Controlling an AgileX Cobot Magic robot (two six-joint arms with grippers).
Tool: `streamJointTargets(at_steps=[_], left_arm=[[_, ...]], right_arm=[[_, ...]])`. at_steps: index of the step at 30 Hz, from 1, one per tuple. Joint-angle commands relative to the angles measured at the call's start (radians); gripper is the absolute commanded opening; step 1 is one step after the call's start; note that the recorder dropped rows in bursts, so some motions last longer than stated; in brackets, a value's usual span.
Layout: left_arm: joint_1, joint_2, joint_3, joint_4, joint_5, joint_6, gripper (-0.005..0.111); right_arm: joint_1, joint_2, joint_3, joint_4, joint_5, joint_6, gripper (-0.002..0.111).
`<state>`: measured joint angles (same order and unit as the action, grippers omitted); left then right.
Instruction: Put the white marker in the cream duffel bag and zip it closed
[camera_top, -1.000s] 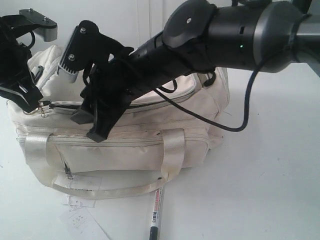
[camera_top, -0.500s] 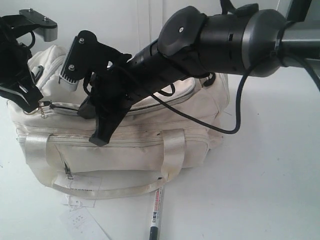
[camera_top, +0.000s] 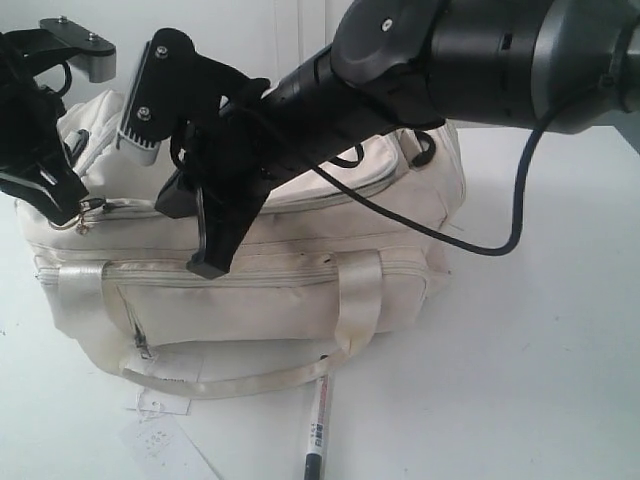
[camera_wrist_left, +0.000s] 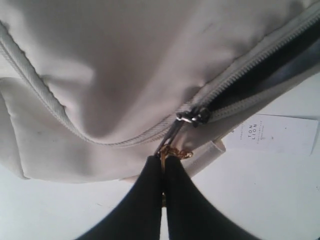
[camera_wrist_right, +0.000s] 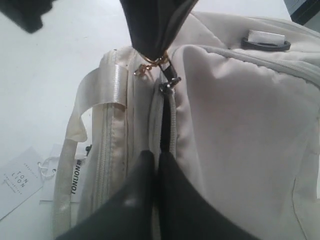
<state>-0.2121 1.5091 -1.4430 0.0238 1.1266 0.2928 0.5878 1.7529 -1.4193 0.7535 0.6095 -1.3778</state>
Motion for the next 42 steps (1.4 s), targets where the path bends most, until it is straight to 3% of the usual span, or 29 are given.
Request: streamJointTargets(at_steps=[1, 10, 42], left_arm=[[0.002, -0.015, 0.004, 0.01, 0.041, 0.004, 0.0], [0.002, -0.015, 0.004, 0.116, 0.051, 0.005, 0.0], [0.002, -0.015, 0.004, 0.259, 0.076, -0.001, 0.0]], right_arm=[[0.001, -0.016, -0.003, -0.049, 0.025, -0.007, 0.0], [0.001, -0.016, 0.001, -0.095, -0.005, 0.037, 0.0], [-0.001, -0.016, 0.001, -0.205, 0.013, 0.078, 0.0]])
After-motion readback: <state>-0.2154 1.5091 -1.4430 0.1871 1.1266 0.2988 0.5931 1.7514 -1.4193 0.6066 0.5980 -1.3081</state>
